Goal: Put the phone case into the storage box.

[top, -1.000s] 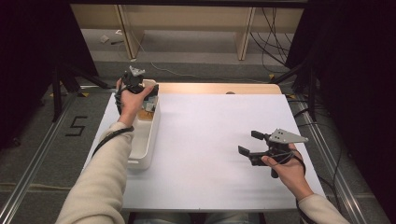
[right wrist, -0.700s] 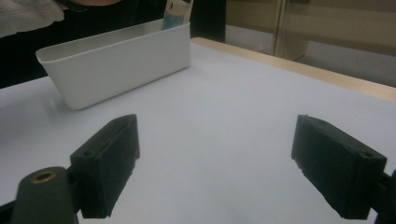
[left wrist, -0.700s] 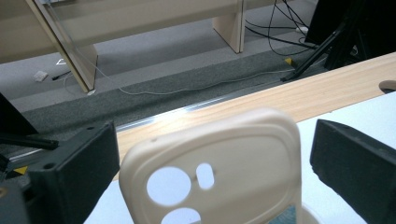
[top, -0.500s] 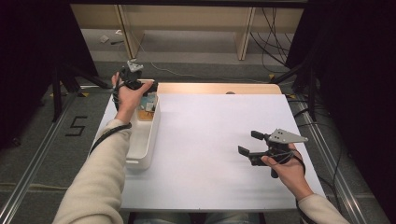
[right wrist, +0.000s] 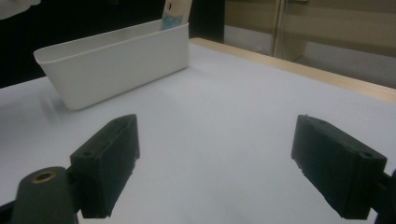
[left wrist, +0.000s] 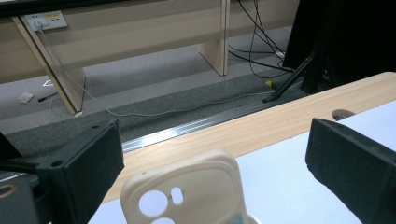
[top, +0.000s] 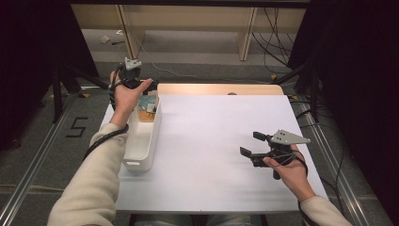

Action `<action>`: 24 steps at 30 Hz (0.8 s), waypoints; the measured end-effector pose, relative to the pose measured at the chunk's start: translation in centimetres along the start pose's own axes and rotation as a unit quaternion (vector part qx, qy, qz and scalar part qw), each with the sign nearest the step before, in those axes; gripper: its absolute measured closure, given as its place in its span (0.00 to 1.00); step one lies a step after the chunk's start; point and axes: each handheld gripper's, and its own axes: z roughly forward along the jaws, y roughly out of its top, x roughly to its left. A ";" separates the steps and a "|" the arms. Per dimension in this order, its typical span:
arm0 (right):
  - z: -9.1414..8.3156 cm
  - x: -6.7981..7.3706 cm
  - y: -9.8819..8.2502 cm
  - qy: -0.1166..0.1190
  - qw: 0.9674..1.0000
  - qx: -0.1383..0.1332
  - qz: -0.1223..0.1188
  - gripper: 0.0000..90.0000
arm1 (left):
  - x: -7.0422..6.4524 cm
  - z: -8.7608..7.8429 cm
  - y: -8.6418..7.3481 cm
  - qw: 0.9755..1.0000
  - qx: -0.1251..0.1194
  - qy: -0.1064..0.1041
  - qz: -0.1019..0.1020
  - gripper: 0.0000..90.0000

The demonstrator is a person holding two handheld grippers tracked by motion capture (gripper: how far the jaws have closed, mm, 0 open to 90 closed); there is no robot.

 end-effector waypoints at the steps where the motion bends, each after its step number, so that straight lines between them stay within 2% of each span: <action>1: 0.0 0.0 0.0 0.000 1.000 -0.001 0.001 0.18 | 0.0 -0.3 0.0 1.000 0.000 -0.002 -0.002 0.05; 4: -0.1 0.0 0.0 -0.001 1.000 -0.002 0.001 0.18 | -0.1 -1.1 -0.2 1.000 0.004 -0.010 -0.009 0.06; 8: -0.1 -0.1 0.0 -0.003 1.000 -0.001 0.002 0.18 | 0.0 -2.4 -0.3 1.000 -0.010 -0.015 -0.013 0.05; 16: -0.1 -0.1 0.1 -0.004 1.000 -0.001 0.000 0.18 | -0.5 -4.4 -0.9 0.999 -0.024 -0.032 -0.008 0.07; 22: -0.1 -0.1 0.1 -0.006 1.000 -0.002 -0.001 0.18 | -1.1 -5.7 -2.1 0.999 -0.020 -0.045 -0.011 0.09; 24: -0.1 -0.1 0.1 -0.006 1.000 -0.002 -0.001 0.18 | -1.1 -6.1 -2.4 0.999 -0.020 -0.047 -0.006 0.09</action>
